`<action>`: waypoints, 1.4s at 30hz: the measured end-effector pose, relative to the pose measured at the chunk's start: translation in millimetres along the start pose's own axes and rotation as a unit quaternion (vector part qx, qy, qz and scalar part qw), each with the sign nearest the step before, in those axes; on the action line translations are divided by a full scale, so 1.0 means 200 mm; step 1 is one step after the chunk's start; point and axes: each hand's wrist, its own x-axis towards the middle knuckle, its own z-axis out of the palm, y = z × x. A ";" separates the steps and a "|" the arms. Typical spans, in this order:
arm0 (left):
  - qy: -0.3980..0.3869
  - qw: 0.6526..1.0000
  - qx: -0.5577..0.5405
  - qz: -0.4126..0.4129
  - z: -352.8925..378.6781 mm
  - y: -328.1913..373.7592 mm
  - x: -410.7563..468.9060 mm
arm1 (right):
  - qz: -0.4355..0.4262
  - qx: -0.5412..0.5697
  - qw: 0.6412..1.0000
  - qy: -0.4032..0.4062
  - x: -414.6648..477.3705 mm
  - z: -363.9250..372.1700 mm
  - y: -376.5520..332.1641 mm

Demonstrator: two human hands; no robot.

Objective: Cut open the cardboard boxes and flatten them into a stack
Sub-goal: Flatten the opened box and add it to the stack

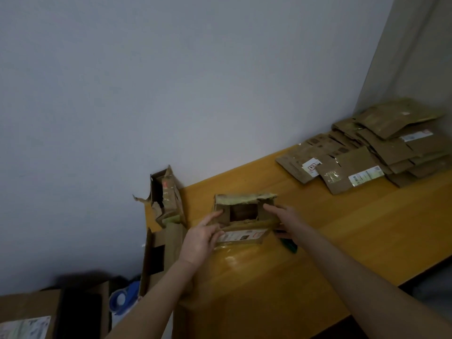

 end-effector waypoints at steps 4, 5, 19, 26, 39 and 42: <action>0.000 0.996 0.040 0.083 0.00 0.03 0.01 | -0.006 -0.087 0.996 0.025 0.02 0.03 -0.02; 0.001 0.994 0.048 0.103 0.00 0.03 0.01 | -0.016 -0.132 0.991 0.033 0.03 0.04 -0.02; -0.008 0.878 -0.315 -0.360 -0.08 0.02 0.19 | -0.083 -0.162 0.977 0.112 0.06 0.08 -0.05; -0.173 0.867 -0.182 -0.429 0.01 -0.01 0.34 | -0.131 -0.214 0.953 0.170 0.02 0.16 0.01; -0.161 0.833 -0.320 -0.421 -0.08 0.03 0.29 | -0.087 0.102 0.982 0.134 0.01 0.07 -0.01; -0.184 0.726 -0.472 -0.465 -0.14 0.01 0.27 | -0.045 0.276 0.956 0.090 0.02 0.05 -0.05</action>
